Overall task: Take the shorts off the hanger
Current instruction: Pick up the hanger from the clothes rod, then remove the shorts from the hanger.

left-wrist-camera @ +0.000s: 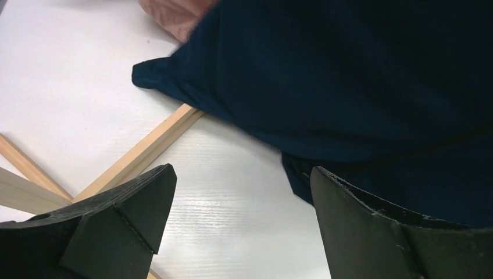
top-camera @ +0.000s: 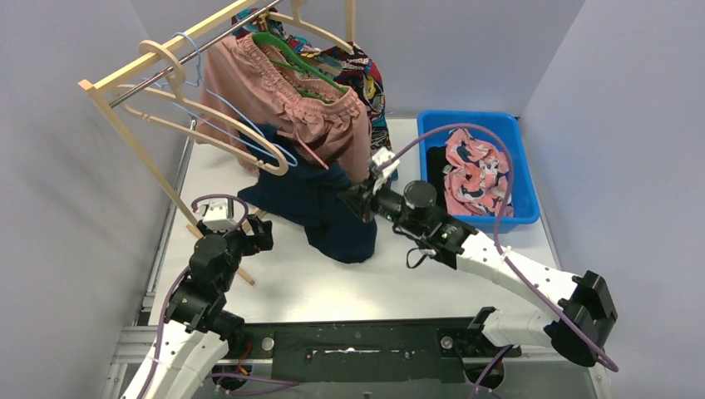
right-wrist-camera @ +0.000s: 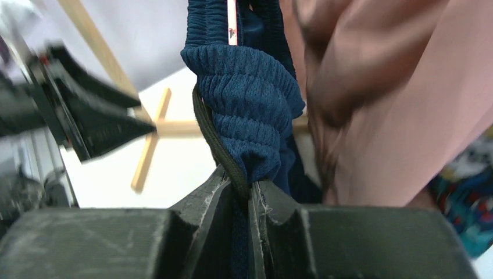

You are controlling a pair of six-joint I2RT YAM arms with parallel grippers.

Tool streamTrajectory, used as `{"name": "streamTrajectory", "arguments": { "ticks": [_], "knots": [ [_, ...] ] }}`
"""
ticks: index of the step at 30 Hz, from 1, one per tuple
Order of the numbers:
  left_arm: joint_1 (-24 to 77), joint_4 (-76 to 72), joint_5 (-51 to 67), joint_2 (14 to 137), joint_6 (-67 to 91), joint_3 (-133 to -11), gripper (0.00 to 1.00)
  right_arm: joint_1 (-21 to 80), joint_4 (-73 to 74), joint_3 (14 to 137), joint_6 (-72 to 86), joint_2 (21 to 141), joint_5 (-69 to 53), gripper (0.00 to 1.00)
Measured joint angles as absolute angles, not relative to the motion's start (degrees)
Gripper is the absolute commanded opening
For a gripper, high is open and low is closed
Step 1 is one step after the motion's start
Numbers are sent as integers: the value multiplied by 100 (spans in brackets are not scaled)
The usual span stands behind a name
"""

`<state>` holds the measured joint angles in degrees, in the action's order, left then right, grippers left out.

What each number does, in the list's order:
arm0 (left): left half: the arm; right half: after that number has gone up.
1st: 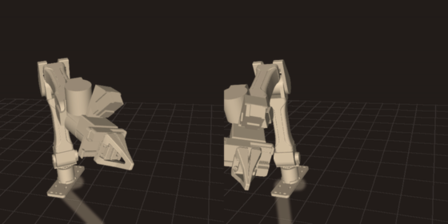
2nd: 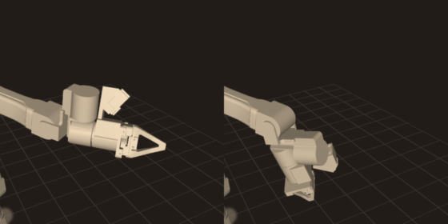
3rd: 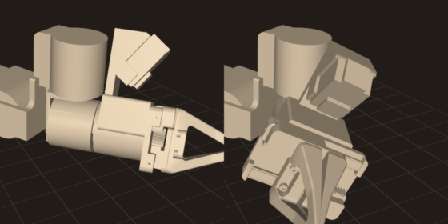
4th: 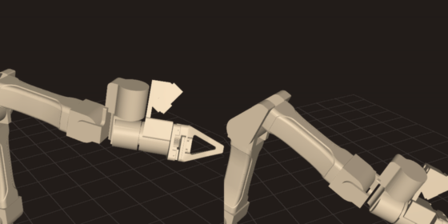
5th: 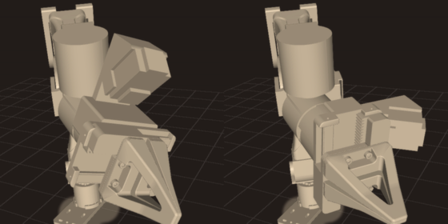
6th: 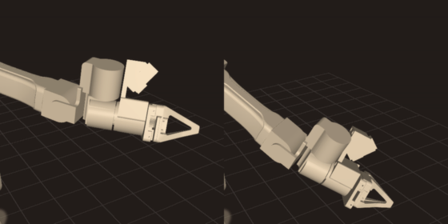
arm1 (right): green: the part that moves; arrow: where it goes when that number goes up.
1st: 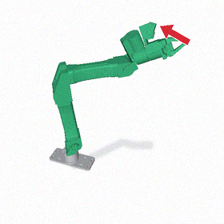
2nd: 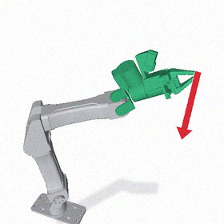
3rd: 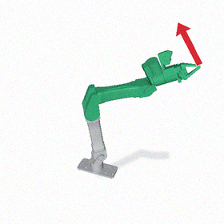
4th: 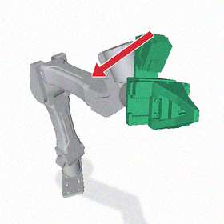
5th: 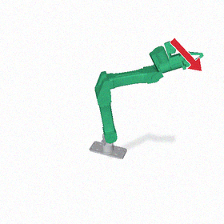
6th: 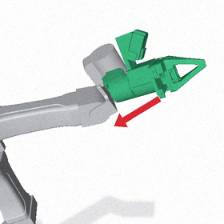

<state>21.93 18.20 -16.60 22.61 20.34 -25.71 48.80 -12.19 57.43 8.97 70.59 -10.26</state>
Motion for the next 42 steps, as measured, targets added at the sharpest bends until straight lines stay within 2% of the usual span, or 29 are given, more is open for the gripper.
{"name": "streamTrajectory", "arguments": {
  "ticks": [3,6,26,35,42],
  "knots": [
    [2187,1822,-1527,2283,2043,-2571,93,4873,-1444,4821,1037,6923,-1157,0],
    [2163,1826,-1396,2239,2056,-2580,95,4869,-1120,4617,1072,6936,-1181,0],
    [2163,1516,-403,1439,2075,-2630,97,4689,1743,4965,1017,6278,-1929,0],
    [2165,1310,532,2246,2088,-2630,97,4687,1796,5019,1061,6235,-2541,2],
    [2169,1087,985,1704,2338,-2512,97,4685,2123,5561,1247,7026,-3094,2]
  ]
}}
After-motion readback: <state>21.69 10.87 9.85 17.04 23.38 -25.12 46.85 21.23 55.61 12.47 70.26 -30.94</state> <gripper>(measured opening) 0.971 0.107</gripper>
